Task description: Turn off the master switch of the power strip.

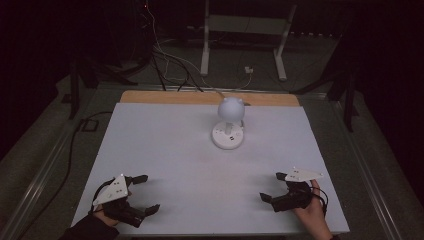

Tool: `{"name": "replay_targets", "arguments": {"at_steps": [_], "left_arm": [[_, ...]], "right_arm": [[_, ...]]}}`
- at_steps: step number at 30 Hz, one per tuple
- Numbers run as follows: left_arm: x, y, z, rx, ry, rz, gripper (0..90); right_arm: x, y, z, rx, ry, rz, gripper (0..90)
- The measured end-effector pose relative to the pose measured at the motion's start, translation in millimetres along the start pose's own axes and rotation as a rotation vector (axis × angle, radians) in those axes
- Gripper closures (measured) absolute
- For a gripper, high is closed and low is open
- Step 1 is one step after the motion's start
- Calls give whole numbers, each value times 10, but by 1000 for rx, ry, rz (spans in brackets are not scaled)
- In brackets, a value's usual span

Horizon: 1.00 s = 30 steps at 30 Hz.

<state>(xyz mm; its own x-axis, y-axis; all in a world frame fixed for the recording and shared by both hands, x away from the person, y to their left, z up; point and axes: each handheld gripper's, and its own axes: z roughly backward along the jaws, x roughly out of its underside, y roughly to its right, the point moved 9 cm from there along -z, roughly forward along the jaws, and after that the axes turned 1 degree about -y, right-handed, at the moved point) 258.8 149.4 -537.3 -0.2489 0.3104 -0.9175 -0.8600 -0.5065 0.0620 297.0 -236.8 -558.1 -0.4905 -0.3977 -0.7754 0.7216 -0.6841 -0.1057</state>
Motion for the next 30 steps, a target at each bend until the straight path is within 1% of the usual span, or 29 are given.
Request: {"name": "replay_targets", "arguments": {"at_steps": [2, 4, 6, 9, 12, 16, 21, 22, 28, 30], "left_arm": [[3, 1, -2, -1, -2, 0, 3], [2, 1, -3, 1, -1, -1, 3], [2, 2, 0, -1, -2, -2, 3], [6, 4, -2, 0, -4, -4, 3], [5, 5, -4, 1, -4, -4, 3], [5, 7, -6, 2, -4, -6, 3], [8, 8, -5, 4, -6, -1, 3], [6, 7, -6, 4, -5, -1, 3], [4, 5, -5, 3, -3, -3, 3], [5, 4, -6, 3, -4, 0, 3]], "right_arm": [[46, -17, 16, 0, -1, 12, 0], [109, -17, 36, 19, -12, 30, 0], [127, -12, 44, 27, -14, 36, 0], [176, 14, 53, 34, -4, 60, 0], [217, 51, 50, 47, -6, 62, 0], [221, 99, 38, 65, -20, 42, 0], [212, 107, -8, 79, -33, 54, 0], [211, 112, -16, 85, -35, 65, 0], [212, 121, -33, 115, -39, 85, 0], [211, 123, -32, 115, -36, 85, 0]]}}
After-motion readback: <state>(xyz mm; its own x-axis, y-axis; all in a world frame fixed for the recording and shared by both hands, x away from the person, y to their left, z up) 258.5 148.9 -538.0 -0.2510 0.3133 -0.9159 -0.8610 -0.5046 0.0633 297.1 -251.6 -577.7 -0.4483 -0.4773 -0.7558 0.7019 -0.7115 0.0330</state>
